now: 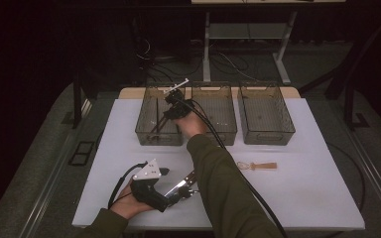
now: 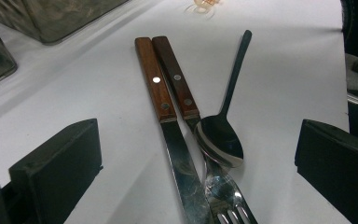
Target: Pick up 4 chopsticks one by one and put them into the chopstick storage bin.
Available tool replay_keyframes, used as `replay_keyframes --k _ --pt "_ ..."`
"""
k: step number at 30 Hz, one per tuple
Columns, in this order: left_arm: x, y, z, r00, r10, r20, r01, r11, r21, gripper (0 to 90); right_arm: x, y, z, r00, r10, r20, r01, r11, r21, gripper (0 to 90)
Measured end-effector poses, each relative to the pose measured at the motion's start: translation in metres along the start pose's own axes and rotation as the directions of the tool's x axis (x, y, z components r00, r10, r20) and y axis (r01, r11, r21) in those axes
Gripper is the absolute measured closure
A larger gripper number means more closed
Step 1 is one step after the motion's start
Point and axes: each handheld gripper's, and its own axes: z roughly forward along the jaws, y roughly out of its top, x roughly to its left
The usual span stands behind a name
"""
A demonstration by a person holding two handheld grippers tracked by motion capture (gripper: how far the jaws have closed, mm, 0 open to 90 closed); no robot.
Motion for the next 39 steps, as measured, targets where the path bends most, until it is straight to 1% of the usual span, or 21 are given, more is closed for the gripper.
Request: replay_keyframes --k 4,10,12,14,16,20,22,24,27,32,33,34,35,38,39 --pt "0.0 0.0 0.0 1.0 -0.001 -0.001 0.001 1.0 -0.006 0.0 0.0 0.001 -0.007 0.9986 0.007 -0.052 -0.008 1.0 -0.01 50.8" --pt "0.0 0.0 -0.001 1.0 -0.008 -0.003 0.008 0.9999 -0.011 0.0 -0.001 -0.003 -0.023 0.9967 -0.011 -0.08 0.008 0.999 -0.04 40.1" --pt "0.0 0.0 -0.002 1.0 0.0 -0.006 0.0 1.0 -0.004 0.0 -0.002 -0.007 -0.028 0.9946 -0.011 -0.103 0.008 0.999 -0.033 39.4" --pt "-0.001 0.0 -0.003 1.0 0.005 -0.009 -0.005 1.0 -0.006 0.0 -0.003 -0.012 -0.034 0.9947 -0.027 -0.099 0.024 0.999 -0.035 38.4" --pt "0.0 0.001 -0.004 0.9999 0.014 -0.009 -0.014 0.9999 -0.006 0.0 -0.006 -0.018 -0.042 0.9942 -0.026 -0.104 0.022 0.999 -0.043 36.9" --pt "-0.001 0.0 -0.003 0.9999 -0.006 -0.01 0.006 0.9999 -0.009 0.0 -0.014 -0.03 -0.056 0.9931 -0.029 -0.113 0.023 0.998 -0.051 34.5" --pt "-0.001 0.0 -0.003 0.9999 -0.006 -0.014 0.006 0.9999 -0.016 0.0 -0.017 -0.036 -0.063 0.9927 -0.033 -0.116 0.027 0.998 -0.052 33.7" --pt "-0.001 0.0 -0.003 0.9999 -0.008 -0.013 0.008 0.9998 -0.016 0.0 -0.021 -0.043 -0.07 0.9911 -0.036 -0.128 0.029 0.998 -0.054 32.3" --pt "-0.001 0.0 -0.003 0.9999 -0.012 -0.011 0.011 0.9998 -0.019 0.0 -0.028 -0.052 -0.078 0.9888 -0.022 -0.148 0.013 0.998 -0.063 31.9" --pt "-0.001 -0.001 -0.003 0.9999 -0.011 -0.012 0.011 0.9998 -0.014 0.0 -0.037 -0.067 -0.092 0.9905 -0.027 -0.135 0.016 0.997 -0.081 29.2" --pt "-0.001 -0.001 -0.004 0.9998 -0.013 -0.012 0.013 0.9998 -0.016 0.0 -0.039 -0.07 -0.094 0.9899 -0.023 -0.14 0.011 0.996 -0.084 28.6" --pt "-0.001 -0.001 -0.004 0.9999 -0.005 -0.014 0.005 0.9999 -0.009 0.0 -0.04 -0.072 -0.096 0.9892 -0.023 -0.145 0.011 0.996 -0.085 28.0" --pt "0.0 -0.001 -0.005 0.9999 -0.006 -0.014 0.006 0.9999 -0.01 0.0 -0.041 -0.075 -0.099 0.9889 -0.031 -0.146 0.018 0.996 -0.09 27.6" --pt "0.0 -0.002 -0.005 0.9998 -0.007 -0.016 0.007 0.9999 -0.007 0.0 -0.044 -0.083 -0.107 0.9873 -0.033 -0.155 0.017 0.994 -0.107 27.0" --pt "0.0 -0.002 -0.005 0.9997 -0.014 -0.018 0.014 0.9999 -0.01 0.0 -0.045 -0.085 -0.109 0.987 -0.038 -0.156 0.021 0.994 -0.112 27.0"
